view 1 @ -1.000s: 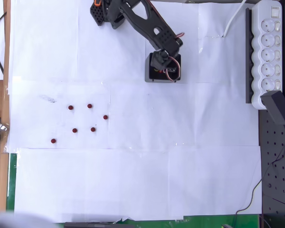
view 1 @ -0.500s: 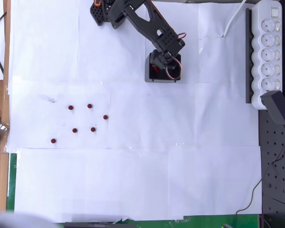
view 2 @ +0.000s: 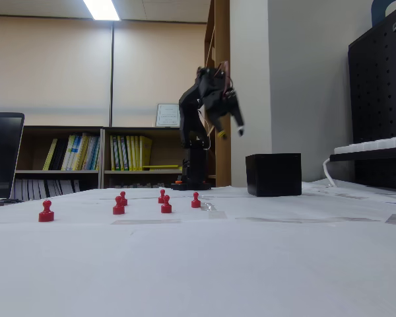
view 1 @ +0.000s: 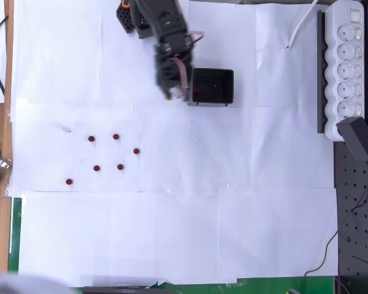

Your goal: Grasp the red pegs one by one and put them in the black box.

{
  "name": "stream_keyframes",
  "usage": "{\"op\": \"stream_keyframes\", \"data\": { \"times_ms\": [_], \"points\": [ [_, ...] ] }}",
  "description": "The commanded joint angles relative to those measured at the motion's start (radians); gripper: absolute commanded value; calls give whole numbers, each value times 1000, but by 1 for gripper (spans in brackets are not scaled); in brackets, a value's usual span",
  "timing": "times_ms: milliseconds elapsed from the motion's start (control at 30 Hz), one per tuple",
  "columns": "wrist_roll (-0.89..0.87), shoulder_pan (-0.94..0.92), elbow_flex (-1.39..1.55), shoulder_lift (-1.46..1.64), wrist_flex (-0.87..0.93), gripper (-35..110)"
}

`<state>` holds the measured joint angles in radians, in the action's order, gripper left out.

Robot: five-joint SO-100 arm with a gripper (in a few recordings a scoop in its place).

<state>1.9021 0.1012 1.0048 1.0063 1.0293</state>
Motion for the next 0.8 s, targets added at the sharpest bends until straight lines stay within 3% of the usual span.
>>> {"op": "stream_keyframes", "data": {
  "times_ms": [0, 167, 767],
  "points": [
    [-124, -118, -167, -11, -327, 12],
    [-206, -186, -426, 54, -811, 12],
    [-288, -267, -497, 400, -1362, 12]
  ]
}}
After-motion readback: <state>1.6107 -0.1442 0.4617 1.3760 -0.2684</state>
